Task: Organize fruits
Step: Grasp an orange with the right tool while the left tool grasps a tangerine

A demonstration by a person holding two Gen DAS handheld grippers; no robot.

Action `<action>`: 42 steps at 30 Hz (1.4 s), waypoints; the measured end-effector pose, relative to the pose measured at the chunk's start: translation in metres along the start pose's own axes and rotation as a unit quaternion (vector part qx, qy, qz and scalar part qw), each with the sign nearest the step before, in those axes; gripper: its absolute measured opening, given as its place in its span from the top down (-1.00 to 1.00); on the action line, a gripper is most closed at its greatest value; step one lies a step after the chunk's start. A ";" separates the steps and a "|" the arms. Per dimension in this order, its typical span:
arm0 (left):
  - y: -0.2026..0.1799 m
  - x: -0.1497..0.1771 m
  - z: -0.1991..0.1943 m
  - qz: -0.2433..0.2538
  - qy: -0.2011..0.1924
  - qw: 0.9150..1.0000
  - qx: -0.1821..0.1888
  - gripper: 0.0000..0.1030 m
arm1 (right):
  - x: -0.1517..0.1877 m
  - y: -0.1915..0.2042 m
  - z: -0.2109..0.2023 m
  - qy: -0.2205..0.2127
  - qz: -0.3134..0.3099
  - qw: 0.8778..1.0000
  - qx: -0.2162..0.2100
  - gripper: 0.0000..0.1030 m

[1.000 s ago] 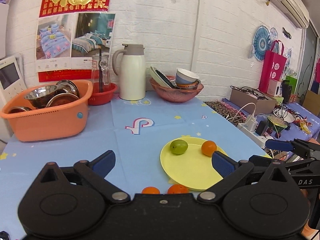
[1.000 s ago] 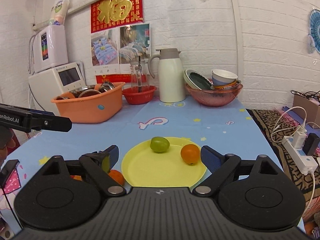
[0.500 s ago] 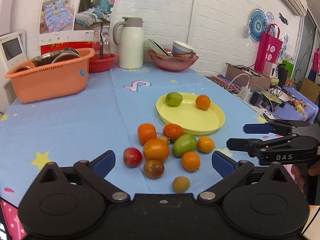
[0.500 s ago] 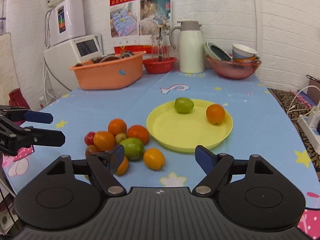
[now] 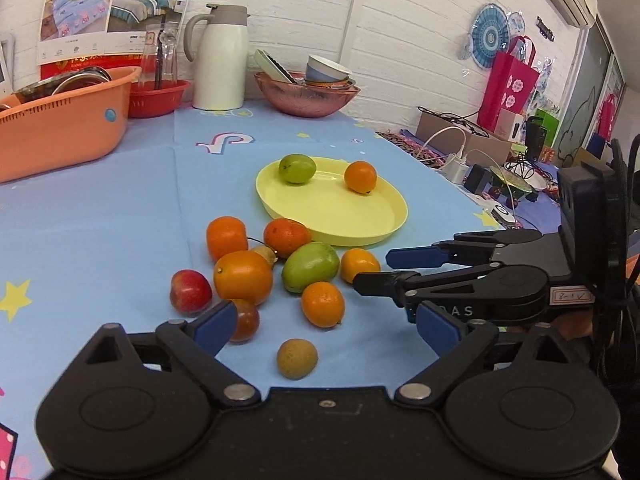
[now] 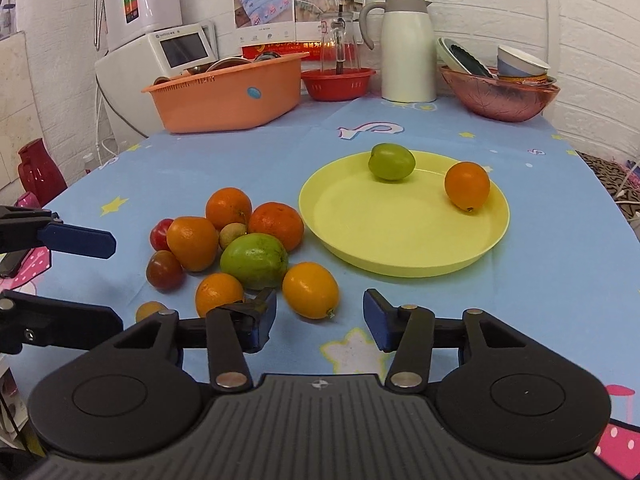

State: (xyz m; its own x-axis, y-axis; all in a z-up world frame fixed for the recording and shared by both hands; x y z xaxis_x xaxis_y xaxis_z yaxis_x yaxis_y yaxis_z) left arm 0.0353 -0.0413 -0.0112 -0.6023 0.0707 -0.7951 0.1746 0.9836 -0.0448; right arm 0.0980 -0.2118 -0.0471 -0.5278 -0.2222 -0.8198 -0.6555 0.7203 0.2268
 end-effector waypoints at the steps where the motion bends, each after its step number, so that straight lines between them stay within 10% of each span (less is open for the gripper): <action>1: -0.001 -0.001 0.003 -0.001 0.003 1.000 0.002 -1.00 | 0.000 -0.001 0.001 0.002 -0.002 1.000 -0.003 -0.60; 10: -0.004 -0.010 0.020 0.002 0.015 1.000 0.012 -0.83 | 0.000 -0.014 0.008 -0.008 0.019 1.000 -0.024 -0.07; 42: -0.012 -0.009 0.046 -0.007 0.062 0.998 0.028 -0.63 | 0.011 -0.035 -0.019 -0.022 0.052 0.998 0.017 -0.09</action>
Point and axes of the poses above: each gripper's, at about its wrist camera, not at the fingertips, and z roughly the way its jaws point, y to its left, x to its underside, the point moved 2 cm from there along z, roughly the way its jaws point, and after that the axes turned 13 degrees about -x, right-handed, at the moved point
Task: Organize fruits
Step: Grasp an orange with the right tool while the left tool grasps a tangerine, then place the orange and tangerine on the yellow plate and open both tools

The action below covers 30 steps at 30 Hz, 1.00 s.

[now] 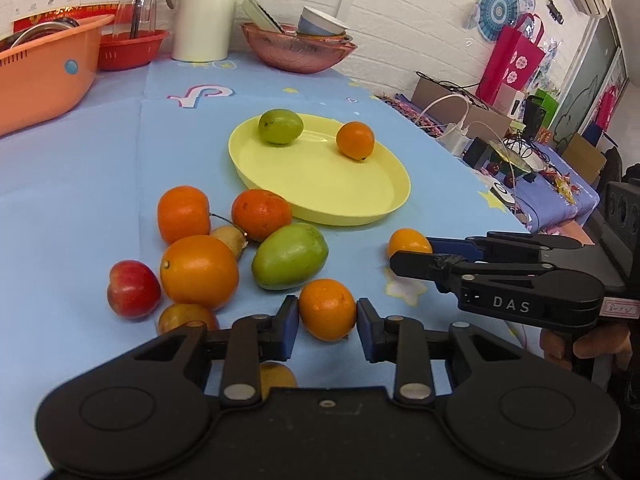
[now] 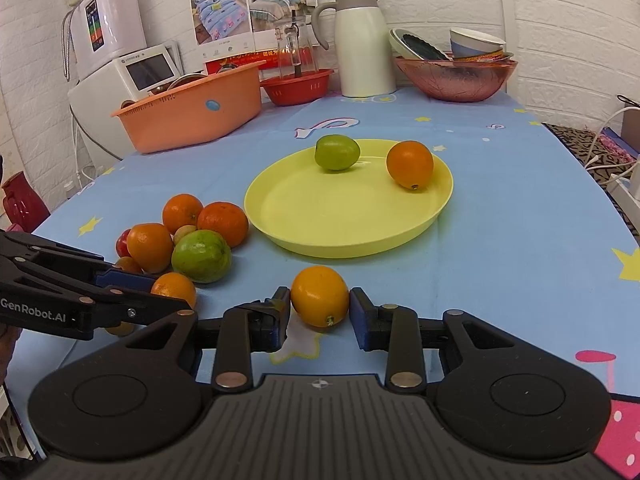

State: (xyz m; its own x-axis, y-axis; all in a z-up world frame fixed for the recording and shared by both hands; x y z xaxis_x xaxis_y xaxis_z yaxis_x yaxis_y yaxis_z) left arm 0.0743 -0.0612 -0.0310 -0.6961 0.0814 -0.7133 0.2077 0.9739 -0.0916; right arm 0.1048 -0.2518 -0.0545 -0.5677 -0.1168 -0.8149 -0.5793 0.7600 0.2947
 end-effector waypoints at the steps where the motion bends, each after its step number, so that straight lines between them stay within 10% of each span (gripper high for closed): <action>1: -0.001 -0.001 -0.004 0.004 -0.006 1.000 0.003 -0.63 | 0.000 0.000 0.000 0.002 0.000 1.000 0.000 -0.09; 11: 0.001 -0.058 -0.011 0.024 -0.072 0.997 0.002 -0.63 | -0.035 -0.003 -0.019 -0.056 -0.014 0.998 0.030 -0.09; 30: 0.026 -0.097 0.078 0.012 -0.010 1.000 -0.010 -0.64 | -0.047 -0.025 0.033 -0.004 -0.008 0.998 0.057 -0.09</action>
Point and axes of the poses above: each gripper's, at about its wrist camera, not at the fingertips, and z roughly the way its jaws point, y to its left, x to its underside, the point moved 2 cm from there along z, roughly the way its jaws point, and after that the axes turned 13 degrees about -x, right-handed, at the moved point
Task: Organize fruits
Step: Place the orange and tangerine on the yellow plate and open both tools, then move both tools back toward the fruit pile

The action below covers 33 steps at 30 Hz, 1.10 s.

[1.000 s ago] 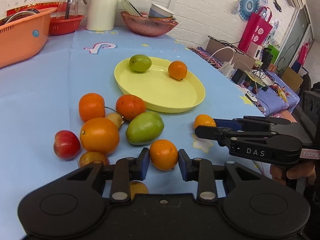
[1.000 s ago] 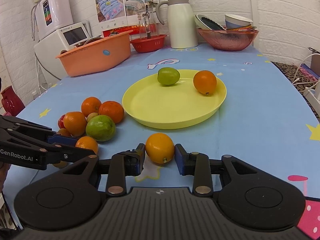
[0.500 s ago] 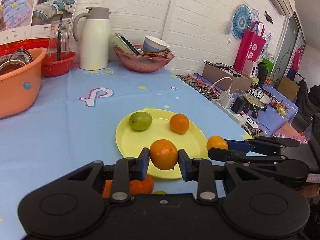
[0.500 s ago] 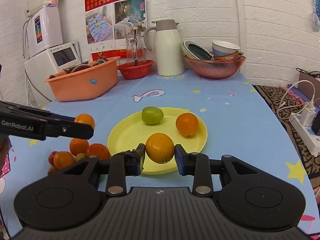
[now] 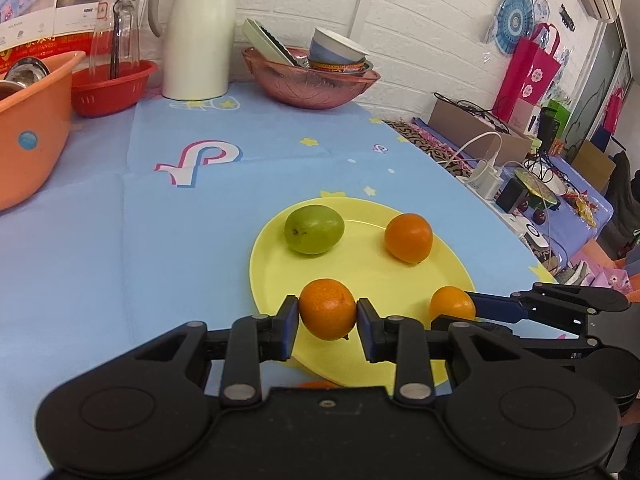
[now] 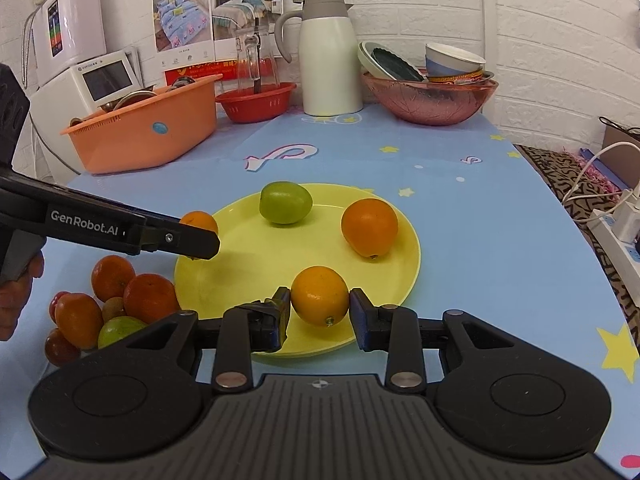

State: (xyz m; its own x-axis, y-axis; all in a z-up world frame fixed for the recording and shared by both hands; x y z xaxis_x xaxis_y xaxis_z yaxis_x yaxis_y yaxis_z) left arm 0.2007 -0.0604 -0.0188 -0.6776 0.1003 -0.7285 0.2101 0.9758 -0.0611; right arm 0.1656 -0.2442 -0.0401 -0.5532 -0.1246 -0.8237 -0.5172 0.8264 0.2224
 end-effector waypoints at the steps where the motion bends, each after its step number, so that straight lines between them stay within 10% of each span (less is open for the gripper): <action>1: 0.000 0.001 0.003 0.000 0.003 1.000 0.000 -0.64 | 0.001 0.000 0.002 0.003 -0.001 1.000 0.001 -0.09; 12: -0.002 0.003 0.017 0.009 0.009 1.000 0.001 -0.67 | 0.002 0.002 0.009 0.015 -0.027 1.000 0.003 -0.09; 18: -0.005 0.003 0.015 0.007 0.002 1.000 0.011 -1.00 | 0.003 0.004 0.009 0.012 -0.034 0.999 0.005 -0.13; 23: -0.014 0.001 -0.005 0.017 -0.031 0.999 -0.009 -1.00 | 0.003 0.008 0.001 -0.006 -0.044 0.999 0.006 -1.00; 33: -0.008 0.021 -0.040 -0.013 -0.040 0.998 -0.042 -1.00 | 0.012 0.022 -0.013 -0.028 -0.049 0.998 -0.002 -1.00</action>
Point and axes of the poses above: each gripper's, at about its wrist camera, not at the fingertips, and z roughly the way its jaws point, y to its left, x to its underside, the point moved 2 cm from there along z, roughly the way its jaws point, and after that the axes turned 13 degrees about -x, right-handed, at the moved point
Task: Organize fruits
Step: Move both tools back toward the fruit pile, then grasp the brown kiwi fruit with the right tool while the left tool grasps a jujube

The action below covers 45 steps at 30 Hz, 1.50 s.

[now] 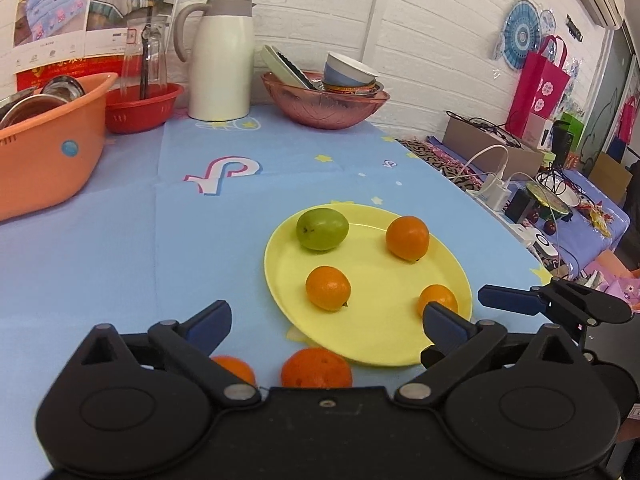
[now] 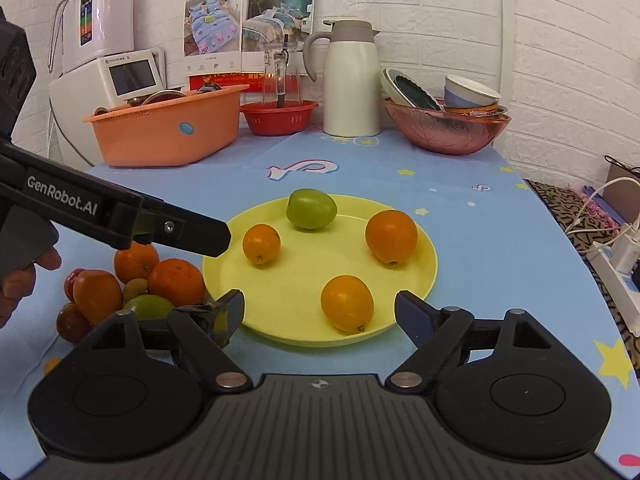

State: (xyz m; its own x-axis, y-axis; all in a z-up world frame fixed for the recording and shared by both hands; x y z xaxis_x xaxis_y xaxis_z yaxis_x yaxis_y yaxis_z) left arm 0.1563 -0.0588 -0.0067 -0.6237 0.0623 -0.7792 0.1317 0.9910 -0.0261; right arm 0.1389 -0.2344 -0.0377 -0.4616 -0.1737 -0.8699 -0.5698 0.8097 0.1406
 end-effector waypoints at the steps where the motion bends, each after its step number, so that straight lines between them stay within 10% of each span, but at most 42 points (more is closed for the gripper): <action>1: 0.002 0.003 -0.003 -0.004 0.001 1.000 -0.001 -1.00 | 0.002 0.002 -0.001 0.000 0.004 1.000 -0.001 -1.00; 23: 0.038 0.054 -0.102 -0.040 -0.023 0.997 -0.055 -1.00 | 0.003 0.053 -0.055 -0.036 0.010 0.998 -0.046 -1.00; 37: 0.063 0.092 -0.107 -0.063 -0.005 0.997 -0.050 -1.00 | 0.031 0.108 -0.023 0.046 -0.014 0.991 -0.126 -1.00; 41: 0.066 0.093 -0.110 -0.064 -0.017 0.997 -0.043 -1.00 | 0.036 0.117 -0.014 0.068 -0.018 0.987 -0.142 -0.46; 45: 0.067 0.093 -0.108 -0.067 -0.020 0.997 -0.032 -1.00 | 0.037 0.124 -0.011 0.072 -0.026 0.986 -0.146 -0.41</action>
State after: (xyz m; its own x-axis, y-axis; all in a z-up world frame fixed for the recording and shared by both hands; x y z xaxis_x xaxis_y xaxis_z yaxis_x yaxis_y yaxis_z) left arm 0.0241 0.0258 -0.0136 -0.6013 -0.0753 -0.7954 -0.0013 0.9956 -0.0933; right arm 0.0441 -0.1462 -0.0472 -0.5064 -0.3052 -0.8065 -0.7570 0.6052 0.2463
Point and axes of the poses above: each gripper's, at about its wrist camera, not at the fingertips, and z roughly the way its jaws point, y to its left, x to its underside, the point moved 2 cm from there along z, roughly the way its jaws point, and after that the axes turned 13 degrees about -x, right-handed, at the moved point
